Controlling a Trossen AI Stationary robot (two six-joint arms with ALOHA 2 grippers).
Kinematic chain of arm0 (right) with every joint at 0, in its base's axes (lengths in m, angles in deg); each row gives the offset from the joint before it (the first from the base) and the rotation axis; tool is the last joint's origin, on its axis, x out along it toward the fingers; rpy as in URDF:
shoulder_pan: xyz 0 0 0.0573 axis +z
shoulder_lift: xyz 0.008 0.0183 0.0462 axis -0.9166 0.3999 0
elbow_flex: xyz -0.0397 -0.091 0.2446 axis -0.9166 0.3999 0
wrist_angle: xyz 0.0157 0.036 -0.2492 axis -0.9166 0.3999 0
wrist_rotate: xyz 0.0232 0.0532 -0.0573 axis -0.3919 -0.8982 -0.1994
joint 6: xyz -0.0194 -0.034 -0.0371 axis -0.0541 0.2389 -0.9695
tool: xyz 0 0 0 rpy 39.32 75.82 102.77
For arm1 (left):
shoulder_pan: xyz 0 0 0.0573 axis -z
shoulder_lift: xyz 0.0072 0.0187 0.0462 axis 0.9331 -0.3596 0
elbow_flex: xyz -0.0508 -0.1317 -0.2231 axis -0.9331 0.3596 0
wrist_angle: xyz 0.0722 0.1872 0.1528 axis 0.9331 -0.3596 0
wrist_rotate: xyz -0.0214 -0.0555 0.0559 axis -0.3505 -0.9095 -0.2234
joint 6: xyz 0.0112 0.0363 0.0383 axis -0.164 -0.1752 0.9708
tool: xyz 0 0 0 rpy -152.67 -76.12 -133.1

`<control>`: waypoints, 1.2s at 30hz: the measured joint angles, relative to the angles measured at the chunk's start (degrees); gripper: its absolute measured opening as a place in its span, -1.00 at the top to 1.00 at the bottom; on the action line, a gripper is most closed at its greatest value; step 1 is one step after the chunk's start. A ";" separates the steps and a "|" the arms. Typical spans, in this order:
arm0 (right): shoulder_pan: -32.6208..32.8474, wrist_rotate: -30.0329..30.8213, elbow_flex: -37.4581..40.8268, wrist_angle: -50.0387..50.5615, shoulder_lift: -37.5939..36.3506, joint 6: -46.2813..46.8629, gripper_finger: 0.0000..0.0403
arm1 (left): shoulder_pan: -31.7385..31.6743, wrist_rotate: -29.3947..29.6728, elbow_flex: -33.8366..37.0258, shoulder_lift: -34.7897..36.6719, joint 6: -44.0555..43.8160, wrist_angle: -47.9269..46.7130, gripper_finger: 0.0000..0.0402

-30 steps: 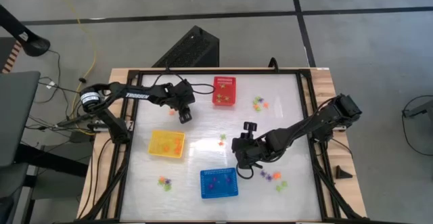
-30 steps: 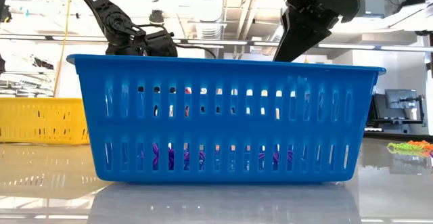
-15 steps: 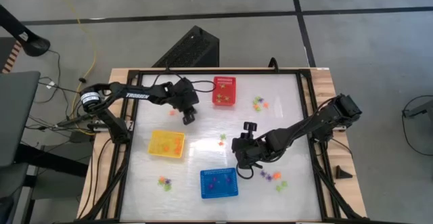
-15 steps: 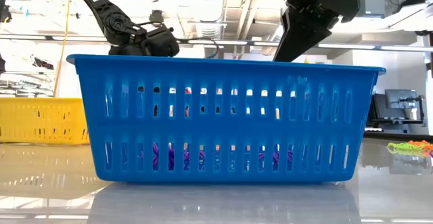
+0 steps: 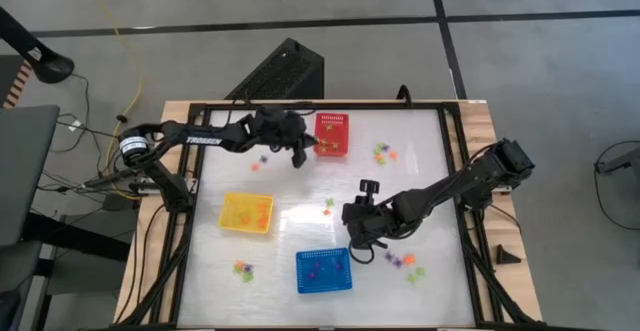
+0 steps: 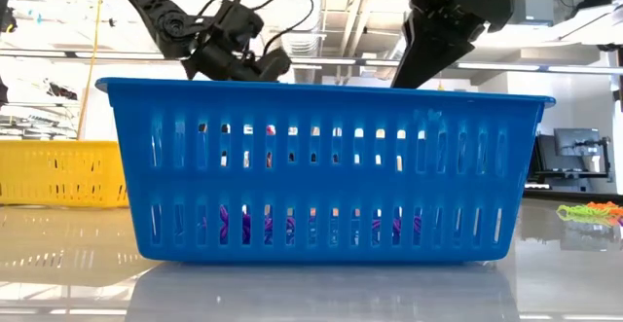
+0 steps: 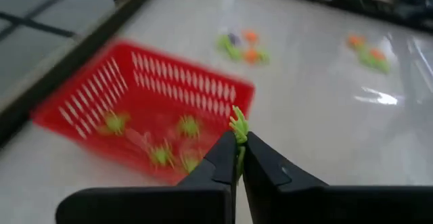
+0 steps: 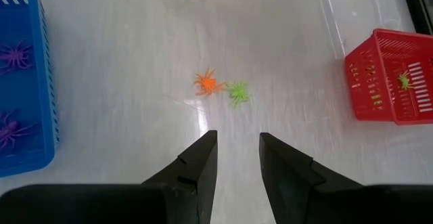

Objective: Sort Halloween decoration
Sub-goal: Put the green spider toy into the red basket, then put the orange spider toy into the yellow basket

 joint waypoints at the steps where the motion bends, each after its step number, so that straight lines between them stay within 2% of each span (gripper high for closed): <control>1: -0.20 -0.02 0.00 -0.08 0.00 -0.04 0.30 | 0.00 0.30 -0.89 0.00 0.01 -0.14 1.00; 6: -1.01 -0.01 0.00 -0.64 0.00 -0.13 0.30 | -0.13 1.93 -6.08 -2.98 -0.38 -3.19 1.00; 12: -1.42 0.00 -0.02 -0.43 0.00 -0.09 0.30 | -0.24 5.07 -15.59 -12.39 -0.29 -10.71 0.97; 17: -0.82 -0.02 -0.02 0.22 0.00 -0.04 0.30 | -0.18 6.67 -21.75 -14.94 2.54 -17.50 0.76; 25: -0.46 0.00 -0.04 1.65 0.00 0.02 0.30 | 0.35 8.52 -26.02 -14.62 4.29 -24.78 0.40; 30: -0.45 0.00 -0.04 1.66 0.00 0.02 0.30 | 0.41 5.11 -30.78 -14.60 8.18 -39.79 0.31; 36: -0.45 0.02 -0.04 1.45 0.00 0.07 0.30 | 1.97 7.87 -36.02 -13.48 11.02 -61.58 0.33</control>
